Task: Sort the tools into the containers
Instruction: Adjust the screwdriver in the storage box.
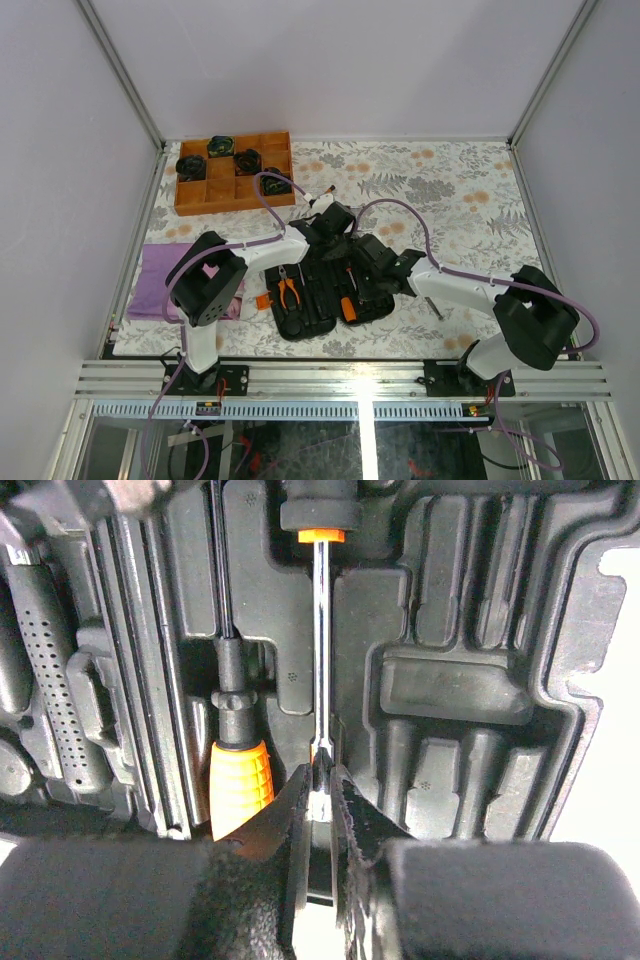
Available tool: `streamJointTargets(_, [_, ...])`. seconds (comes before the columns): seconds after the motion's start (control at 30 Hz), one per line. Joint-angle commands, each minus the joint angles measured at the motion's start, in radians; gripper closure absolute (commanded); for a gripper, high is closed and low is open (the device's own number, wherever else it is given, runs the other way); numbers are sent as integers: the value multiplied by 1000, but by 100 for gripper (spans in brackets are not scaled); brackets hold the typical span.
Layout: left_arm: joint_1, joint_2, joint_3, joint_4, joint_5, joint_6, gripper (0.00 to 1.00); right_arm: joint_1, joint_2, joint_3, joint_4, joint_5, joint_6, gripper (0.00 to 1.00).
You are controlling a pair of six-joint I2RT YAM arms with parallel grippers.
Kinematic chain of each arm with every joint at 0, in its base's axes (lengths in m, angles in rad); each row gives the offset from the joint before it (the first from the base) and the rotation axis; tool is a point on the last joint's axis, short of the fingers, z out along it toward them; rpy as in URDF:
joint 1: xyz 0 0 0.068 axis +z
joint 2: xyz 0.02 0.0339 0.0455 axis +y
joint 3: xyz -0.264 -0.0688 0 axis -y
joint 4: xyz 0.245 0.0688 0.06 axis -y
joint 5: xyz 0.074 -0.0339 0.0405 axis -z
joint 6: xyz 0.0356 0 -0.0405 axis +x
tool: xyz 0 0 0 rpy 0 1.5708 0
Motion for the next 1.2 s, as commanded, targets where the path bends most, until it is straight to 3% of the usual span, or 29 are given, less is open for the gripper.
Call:
streamJointTargets(0.0, [-7, 83, -40, -88, -1, 16, 88, 1, 36, 1, -47, 29, -1, 100])
streamJointTargets(0.23, [-14, 71, -47, -79, 6, 22, 100, 2, 81, 2, -73, 57, 41, 100])
streamJointTargets(1.17, [-69, 94, -81, -48, 79, 15, 100, 38, 406, -99, 51, 95, 216, 100])
